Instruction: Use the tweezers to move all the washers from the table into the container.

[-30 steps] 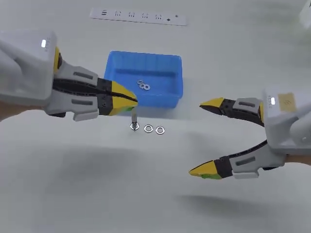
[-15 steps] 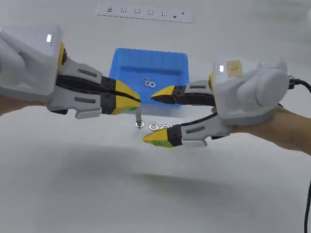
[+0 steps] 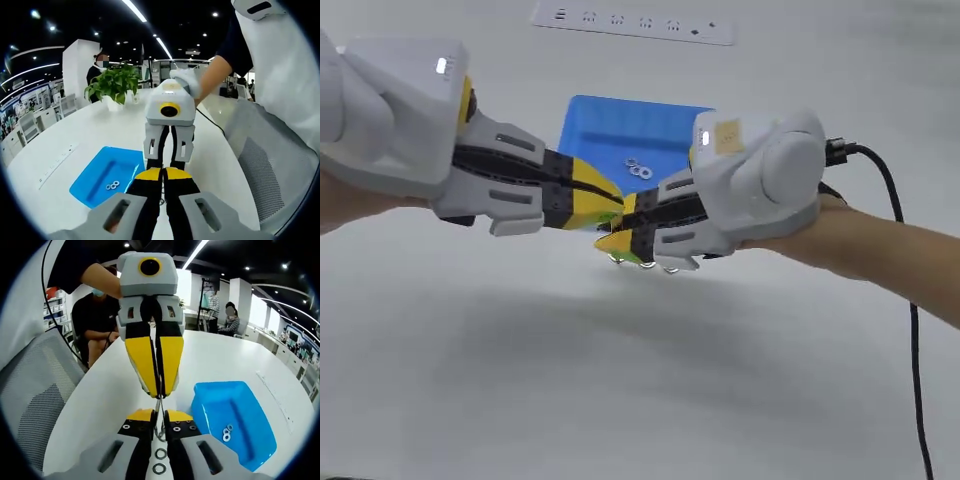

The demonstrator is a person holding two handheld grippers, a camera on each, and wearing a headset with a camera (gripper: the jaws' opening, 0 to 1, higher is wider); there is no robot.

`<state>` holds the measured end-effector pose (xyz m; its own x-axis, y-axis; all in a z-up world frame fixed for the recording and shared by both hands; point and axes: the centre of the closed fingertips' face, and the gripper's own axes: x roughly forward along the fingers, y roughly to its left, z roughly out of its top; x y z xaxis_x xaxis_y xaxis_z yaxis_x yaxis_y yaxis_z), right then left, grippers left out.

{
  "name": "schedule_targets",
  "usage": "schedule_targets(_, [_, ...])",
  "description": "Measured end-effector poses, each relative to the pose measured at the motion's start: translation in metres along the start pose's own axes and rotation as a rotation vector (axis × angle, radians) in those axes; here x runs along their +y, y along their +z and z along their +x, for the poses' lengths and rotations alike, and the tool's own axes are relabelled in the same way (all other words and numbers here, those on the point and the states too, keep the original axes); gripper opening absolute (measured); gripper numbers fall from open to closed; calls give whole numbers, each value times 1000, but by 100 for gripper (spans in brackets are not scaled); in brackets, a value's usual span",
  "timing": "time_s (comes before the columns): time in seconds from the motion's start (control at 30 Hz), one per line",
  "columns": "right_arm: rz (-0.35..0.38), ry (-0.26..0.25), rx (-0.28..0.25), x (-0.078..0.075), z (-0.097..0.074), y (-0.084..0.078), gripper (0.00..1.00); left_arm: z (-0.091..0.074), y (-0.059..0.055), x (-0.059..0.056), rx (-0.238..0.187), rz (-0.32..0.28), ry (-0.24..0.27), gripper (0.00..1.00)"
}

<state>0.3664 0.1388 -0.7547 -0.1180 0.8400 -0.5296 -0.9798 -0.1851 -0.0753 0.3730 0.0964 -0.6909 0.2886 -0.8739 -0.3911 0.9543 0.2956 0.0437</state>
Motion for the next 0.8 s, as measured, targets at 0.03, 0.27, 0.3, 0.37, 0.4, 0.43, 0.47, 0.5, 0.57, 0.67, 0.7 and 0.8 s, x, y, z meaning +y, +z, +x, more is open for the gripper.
schedule_targets(0.03, [3, 0, 1, -1, 0, 0, 9, 1, 1, -1, -1, 0, 0, 4])
schedule_targets(0.27, [-8, 4, 1, 0, -1, 0, 8, 6, 6, -6, 2, -6, 8, 5])
schedule_targets(0.3, [-8, 5, 2, 1, -2, 0, 8, 6, 5, -7, 2, -12, 5, 5])
schedule_targets(0.37, [-14, 3, 4, 2, -2, 0, 8, 6, 6, -8, 2, -17, 11, 5])
schedule_targets(0.4, [-14, 3, 5, 2, -2, 0, 8, 6, 6, -8, 2, -19, 12, 5])
schedule_targets(0.43, [-13, 3, 5, 2, -2, 0, 8, 5, 6, -8, 3, -24, 16, 6])
schedule_targets(0.47, [-10, 1, 5, 1, -1, 0, 8, 5, 6, -8, 6, -24, 21, 7])
schedule_targets(0.5, [-4, 0, 3, 1, -1, 1, 8, 5, 6, -7, 8, -23, 29, 11])
schedule_targets(0.57, [1, -2, 1, 1, -1, 2, 8, 4, 6, -7, 11, -27, 35, 17])
schedule_targets(0.67, [13, -8, -8, 0, -3, 5, 8, 0, 9, -7, 5, -36, 50, 20])
schedule_targets(0.7, [14, -11, -8, 0, -4, 5, 8, -2, 9, -7, 4, -45, 56, 22])
schedule_targets(0.8, [28, -20, -14, 0, -8, 7, 8, -8, 5, -2, 21, -64, 97, 30])
